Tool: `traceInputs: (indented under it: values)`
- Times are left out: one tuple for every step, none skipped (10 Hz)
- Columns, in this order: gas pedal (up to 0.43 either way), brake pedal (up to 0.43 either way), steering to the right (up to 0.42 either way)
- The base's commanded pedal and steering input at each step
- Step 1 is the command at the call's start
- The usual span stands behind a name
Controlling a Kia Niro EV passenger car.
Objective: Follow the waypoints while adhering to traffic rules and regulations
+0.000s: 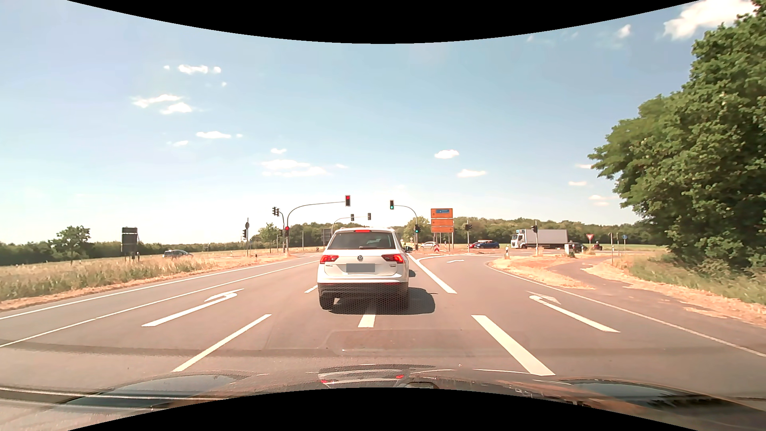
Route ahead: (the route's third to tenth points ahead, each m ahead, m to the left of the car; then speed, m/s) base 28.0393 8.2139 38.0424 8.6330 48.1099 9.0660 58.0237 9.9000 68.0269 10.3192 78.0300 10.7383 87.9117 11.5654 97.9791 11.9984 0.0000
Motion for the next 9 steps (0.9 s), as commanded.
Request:
traceInputs:
  values:
    - [0.000, 0.000, -0.005]
    - [0.000, 0.000, -0.005]
    - [0.008, 0.000, -0.005]
    - [0.110, 0.000, -0.006]
    - [0.118, 0.000, -0.005]
    - [0.118, 0.000, -0.005]
    - [0.118, 0.000, -0.005]
    - [0.118, 0.000, -0.005]
    - [0.110, 0.000, -0.006]
